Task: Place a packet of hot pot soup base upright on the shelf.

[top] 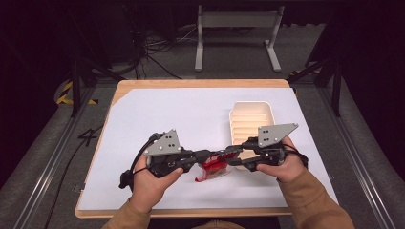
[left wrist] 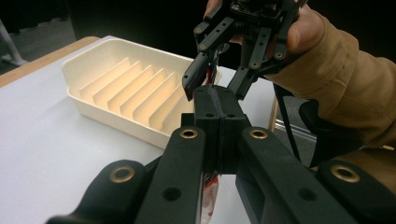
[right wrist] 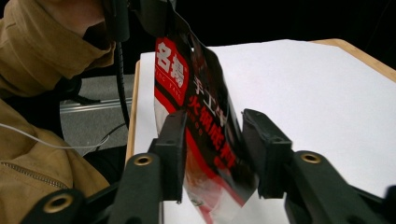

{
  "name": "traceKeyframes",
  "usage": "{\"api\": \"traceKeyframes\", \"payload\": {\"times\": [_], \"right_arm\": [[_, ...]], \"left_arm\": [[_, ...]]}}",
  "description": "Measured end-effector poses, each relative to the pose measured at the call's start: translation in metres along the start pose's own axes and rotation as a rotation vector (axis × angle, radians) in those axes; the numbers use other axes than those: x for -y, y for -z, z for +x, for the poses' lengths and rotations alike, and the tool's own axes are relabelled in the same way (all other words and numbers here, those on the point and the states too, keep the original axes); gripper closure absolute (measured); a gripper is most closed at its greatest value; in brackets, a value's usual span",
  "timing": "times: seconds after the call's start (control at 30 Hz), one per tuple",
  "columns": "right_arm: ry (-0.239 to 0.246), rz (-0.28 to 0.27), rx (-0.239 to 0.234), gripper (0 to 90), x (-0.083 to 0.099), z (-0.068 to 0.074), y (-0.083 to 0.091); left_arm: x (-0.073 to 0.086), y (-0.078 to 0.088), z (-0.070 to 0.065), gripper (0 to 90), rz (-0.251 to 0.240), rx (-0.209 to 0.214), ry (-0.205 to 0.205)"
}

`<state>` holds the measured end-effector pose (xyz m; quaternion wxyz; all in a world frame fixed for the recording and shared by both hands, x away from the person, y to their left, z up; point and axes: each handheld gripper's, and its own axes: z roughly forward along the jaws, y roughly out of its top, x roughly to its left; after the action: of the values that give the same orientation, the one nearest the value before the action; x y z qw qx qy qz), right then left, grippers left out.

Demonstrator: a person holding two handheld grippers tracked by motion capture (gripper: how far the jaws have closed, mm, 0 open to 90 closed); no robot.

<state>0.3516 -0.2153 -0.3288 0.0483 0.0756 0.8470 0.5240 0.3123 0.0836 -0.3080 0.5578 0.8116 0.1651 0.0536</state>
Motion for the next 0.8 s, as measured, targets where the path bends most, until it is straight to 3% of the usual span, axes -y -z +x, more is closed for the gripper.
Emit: {"api": "traceKeyframes", "payload": {"times": [0.3, 0.43, 0.6, 0.8], "right_arm": [[0.008, 0.058, -0.048, 87.8, -0.001, 0.002, -0.002], [0.009, 0.060, -0.045, 88.7, -0.003, 0.003, -0.001], [0.045, 0.065, -0.044, 89.4, -0.014, 0.005, 0.003], [0.081, 0.074, -0.021, 89.5, -0.028, 0.004, 0.011]], "left_arm": [[0.000, -0.001, -0.002, 89.6, 0.014, -0.012, -0.011], [0.000, 0.002, -0.002, 89.1, 0.004, -0.021, -0.012], [-0.001, 0.007, 0.000, 85.1, -0.032, -0.037, -0.014], [-0.001, 0.016, 0.001, 74.2, -0.077, -0.100, -0.015]]}}
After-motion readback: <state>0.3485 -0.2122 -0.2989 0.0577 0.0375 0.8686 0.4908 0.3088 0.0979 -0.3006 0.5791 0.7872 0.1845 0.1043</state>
